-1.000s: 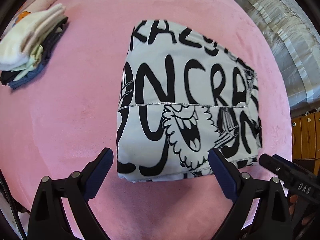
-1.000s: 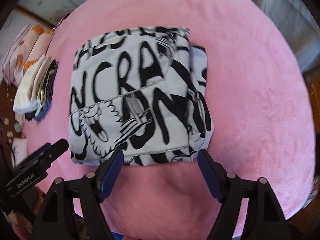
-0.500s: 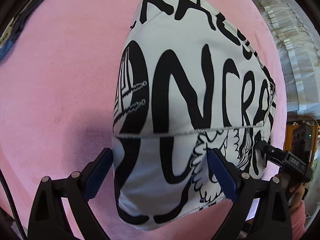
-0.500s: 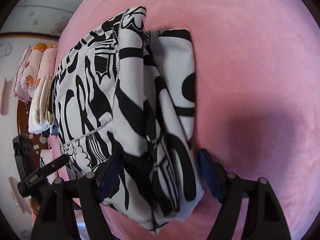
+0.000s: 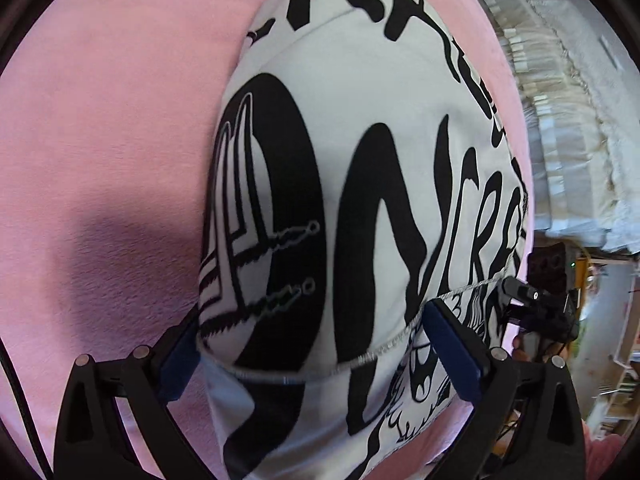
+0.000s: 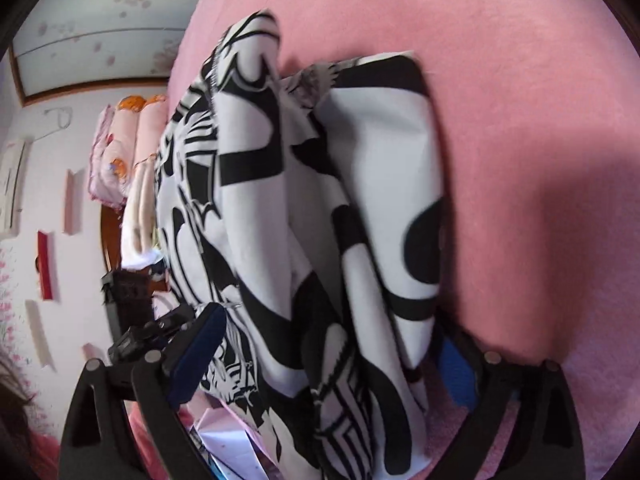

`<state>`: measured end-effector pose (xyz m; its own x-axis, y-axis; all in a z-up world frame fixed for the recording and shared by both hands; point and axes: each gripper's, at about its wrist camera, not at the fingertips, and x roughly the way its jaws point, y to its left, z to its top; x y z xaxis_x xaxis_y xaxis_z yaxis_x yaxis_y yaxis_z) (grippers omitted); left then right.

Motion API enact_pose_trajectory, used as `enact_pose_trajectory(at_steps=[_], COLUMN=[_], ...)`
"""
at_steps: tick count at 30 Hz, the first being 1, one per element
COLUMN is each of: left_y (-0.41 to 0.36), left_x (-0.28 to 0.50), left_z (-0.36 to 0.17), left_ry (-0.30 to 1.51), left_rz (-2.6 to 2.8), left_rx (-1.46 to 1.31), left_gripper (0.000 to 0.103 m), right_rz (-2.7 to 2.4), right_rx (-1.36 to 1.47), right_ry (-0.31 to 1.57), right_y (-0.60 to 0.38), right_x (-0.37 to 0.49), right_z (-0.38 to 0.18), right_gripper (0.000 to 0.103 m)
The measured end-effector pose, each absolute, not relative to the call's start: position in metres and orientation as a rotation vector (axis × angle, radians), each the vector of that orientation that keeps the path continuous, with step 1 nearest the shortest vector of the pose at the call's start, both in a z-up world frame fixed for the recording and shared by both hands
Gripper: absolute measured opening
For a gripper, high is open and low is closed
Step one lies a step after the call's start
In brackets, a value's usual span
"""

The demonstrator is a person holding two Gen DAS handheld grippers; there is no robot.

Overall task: Fold large clothes
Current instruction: 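Grasp the folded printed garment with both grippers and lift it, then carry the held garment with both grippers toward the clothes stack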

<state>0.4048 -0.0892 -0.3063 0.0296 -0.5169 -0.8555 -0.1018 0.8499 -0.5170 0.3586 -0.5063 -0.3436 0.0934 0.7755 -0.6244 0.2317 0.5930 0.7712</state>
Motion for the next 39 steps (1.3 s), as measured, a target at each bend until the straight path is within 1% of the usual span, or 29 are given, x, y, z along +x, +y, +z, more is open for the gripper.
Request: enact_pose_trajectory(at_steps=[6,11,14,15,16,17,19,20,22,23,25,27,31,35,39], left_y=[-0.099,-0.106,-0.109,-0.112,-0.115,-0.120,-0.128,-0.131,-0.141,-0.142,-0.153,-0.165,-0.185,-0.198,-0.190], left_x=[0.409,0.407,0.403,0.403,0.402,0.401,0.396,0.394,0.389,0.388,0.384,0.378,0.364,0.342,0.296], left_z=[-0.322,-0.314,-0.309,-0.307,-0.304,-0.300,-0.292,-0.286,-0.276,-0.272,-0.260,-0.246,-0.223,-0.206,-0.189], left_ry=[1.512,1.478,1.465,1.460,1.451,1.439,1.406,1.391,1.362,1.353,1.331,1.306,1.301,1.348,1.393], left_rz=[-0.335,-0.297,-0.255,-0.241,-0.221,-0.203,-0.171,-0.156,-0.115,-0.101,-0.069,-0.050,-0.031,-0.020,0.002], left_rx=[-0.528,-0.501,-0.473,-0.463,-0.447,-0.432,-0.391,-0.369,-0.326,-0.310,-0.254,-0.192,-0.105,-0.085,-0.103], left_gripper=[0.103,0.103,0.103,0.102,0.100,0.098,0.090,0.088,0.079,0.077,0.065,0.056,0.051,0.049,0.050], right_rz=[0.558,0.553,0.538,0.529,0.516,0.503,0.487,0.481,0.468,0.461,0.447,0.437,0.427,0.438,0.456], right_rx=[0.821,0.765,0.679,0.658,0.624,0.597,0.576,0.568,0.525,0.505,0.484,0.453,0.365,0.291,0.305], right_ry=[1.479,1.486,1.501,1.502,1.501,1.494,1.472,1.461,1.436,1.423,1.397,1.372,1.368,1.402,1.478], right_y=[-0.471,-0.456,-0.441,-0.439,-0.435,-0.432,-0.431,-0.430,-0.422,-0.417,-0.409,-0.403,-0.384,-0.359,-0.349], right_x=[0.367,0.370,0.370,0.369,0.367,0.365,0.361,0.359,0.354,0.352,0.346,0.341,0.327,0.303,0.266], right_z=[-0.340,-0.334,-0.328,-0.326,-0.322,-0.318,-0.312,-0.309,-0.299,-0.294,-0.283,-0.269,-0.245,-0.223,-0.209], right_gripper=[0.097,0.097,0.089,0.084,0.079,0.077,0.066,0.063,0.053,0.050,0.037,0.031,0.026,0.025,0.025])
